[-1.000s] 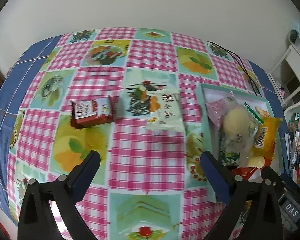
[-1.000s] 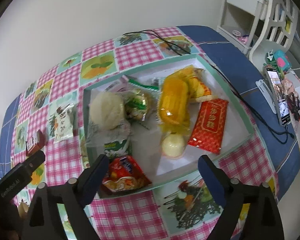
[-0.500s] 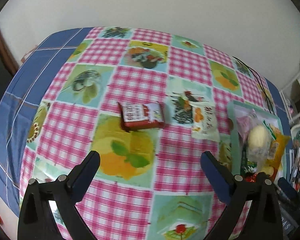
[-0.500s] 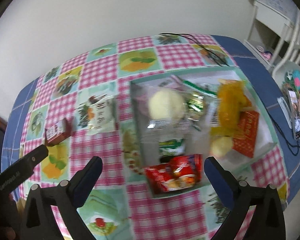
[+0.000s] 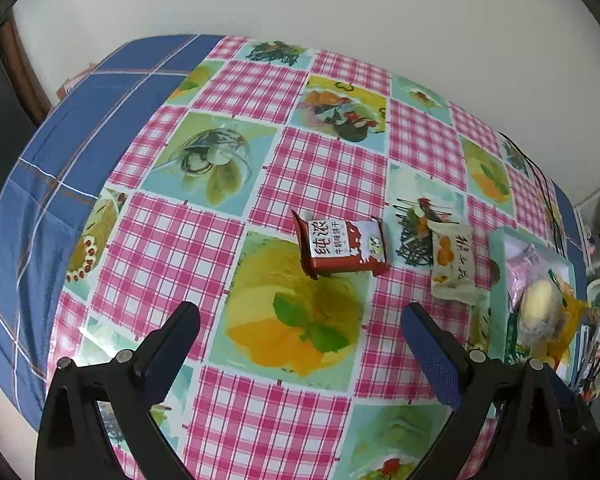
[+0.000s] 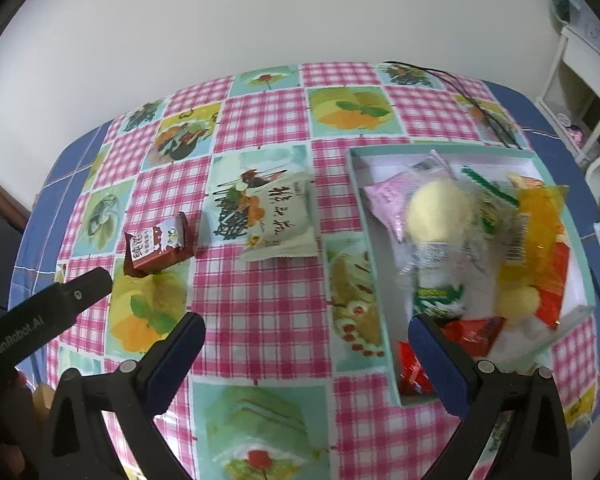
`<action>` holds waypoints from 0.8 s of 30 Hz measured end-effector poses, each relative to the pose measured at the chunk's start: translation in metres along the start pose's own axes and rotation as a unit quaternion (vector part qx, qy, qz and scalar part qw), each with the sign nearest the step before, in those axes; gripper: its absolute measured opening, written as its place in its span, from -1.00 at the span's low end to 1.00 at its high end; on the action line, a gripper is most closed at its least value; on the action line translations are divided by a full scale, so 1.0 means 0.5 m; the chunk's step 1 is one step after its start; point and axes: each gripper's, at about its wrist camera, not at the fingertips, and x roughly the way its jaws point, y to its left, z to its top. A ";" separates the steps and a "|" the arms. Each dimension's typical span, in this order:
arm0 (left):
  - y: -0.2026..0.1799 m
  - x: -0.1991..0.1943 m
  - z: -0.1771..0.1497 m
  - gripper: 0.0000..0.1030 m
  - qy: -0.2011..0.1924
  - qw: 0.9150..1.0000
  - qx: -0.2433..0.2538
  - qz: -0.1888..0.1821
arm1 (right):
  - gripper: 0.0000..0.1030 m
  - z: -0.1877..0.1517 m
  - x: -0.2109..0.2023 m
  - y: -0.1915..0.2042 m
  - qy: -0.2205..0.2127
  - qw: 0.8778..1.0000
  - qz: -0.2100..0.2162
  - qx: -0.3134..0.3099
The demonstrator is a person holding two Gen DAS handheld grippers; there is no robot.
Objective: Organize snacks
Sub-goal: 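Move both open tools back over the red biscuit pack and white pastry pack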
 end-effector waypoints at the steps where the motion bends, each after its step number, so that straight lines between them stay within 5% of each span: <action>1: 0.001 0.007 0.004 0.95 0.004 1.000 -0.001 -0.001 | 1.00 0.002 0.006 0.001 0.001 1.000 0.004 0.001; 14: -0.010 0.100 0.067 0.95 0.030 0.999 -0.020 -0.039 | 0.98 0.080 0.085 0.006 -0.013 0.999 0.026 0.019; 24: -0.011 0.149 0.091 0.94 0.049 0.996 -0.036 -0.069 | 0.66 0.117 0.146 0.035 -0.006 1.000 0.019 0.001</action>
